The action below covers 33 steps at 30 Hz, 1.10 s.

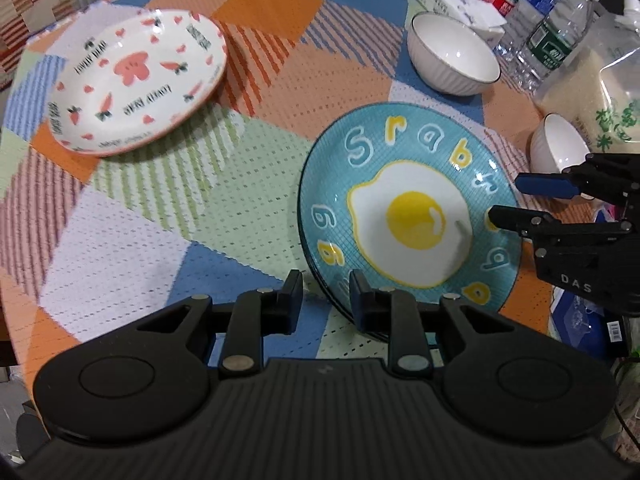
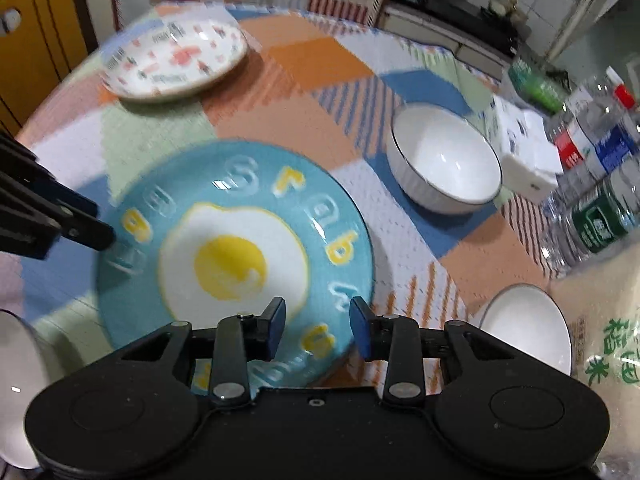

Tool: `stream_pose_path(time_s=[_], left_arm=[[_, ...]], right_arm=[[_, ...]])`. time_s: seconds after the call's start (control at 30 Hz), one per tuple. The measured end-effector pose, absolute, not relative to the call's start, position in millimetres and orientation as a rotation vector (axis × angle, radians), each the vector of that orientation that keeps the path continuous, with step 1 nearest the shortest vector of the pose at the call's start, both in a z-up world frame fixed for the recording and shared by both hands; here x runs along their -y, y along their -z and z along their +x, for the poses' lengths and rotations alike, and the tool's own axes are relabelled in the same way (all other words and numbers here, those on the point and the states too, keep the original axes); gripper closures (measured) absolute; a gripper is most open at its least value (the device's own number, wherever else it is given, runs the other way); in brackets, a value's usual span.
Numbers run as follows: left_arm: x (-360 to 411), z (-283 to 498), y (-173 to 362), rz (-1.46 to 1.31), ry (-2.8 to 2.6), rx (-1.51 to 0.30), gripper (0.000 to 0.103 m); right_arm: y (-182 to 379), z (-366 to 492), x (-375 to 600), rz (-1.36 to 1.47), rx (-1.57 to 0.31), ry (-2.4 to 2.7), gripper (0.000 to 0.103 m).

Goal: Organize plates and bowls
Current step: 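Move both grippers to the pink-bear plate and grip its rim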

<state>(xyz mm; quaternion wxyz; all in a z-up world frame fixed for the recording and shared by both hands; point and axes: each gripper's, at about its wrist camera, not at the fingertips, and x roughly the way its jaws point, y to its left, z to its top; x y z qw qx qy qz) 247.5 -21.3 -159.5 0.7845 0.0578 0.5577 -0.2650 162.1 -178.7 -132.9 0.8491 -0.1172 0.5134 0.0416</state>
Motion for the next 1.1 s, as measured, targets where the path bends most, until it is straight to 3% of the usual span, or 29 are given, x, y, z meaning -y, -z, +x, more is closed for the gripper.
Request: stream_pose_path(time_s=[0.13,0.33,0.53,0.63,0.77,1.1], left_arm=[[11.6,240.5,137.3,0.138,0.569,-1.155,0.079],[-18.9,234.3,102.0,0.137,0.526,-1.084,0.076],[-62.8,243.4,75.6,0.105,0.417,-0.999,0.045],[-79.9,255.4,71.8,0.097,0.373,-0.970,0.038],[-92.2,273.0,70.6,0.109,0.346,-0.882,0.019],[-100.4,344.0,93.8,0.074,0.299,-0.937,0.019]], right_arm=[[107.0,158.1,169.9,-0.191,-1.028,-0.162,0.062],[69.7,153.9,157.3,-0.095,-0.921,-0.295,0.050],[46.5,159.7,141.4,-0.043,-0.807,-0.486,0.046],[38.5,170.1,129.4,-0.066,-0.738,-0.559,0.046],[35.7,200.9,114.3,-0.084,-0.708,-0.597,0.044],[83.8,312.2,110.1,0.091,-0.898,-0.526,0.042]])
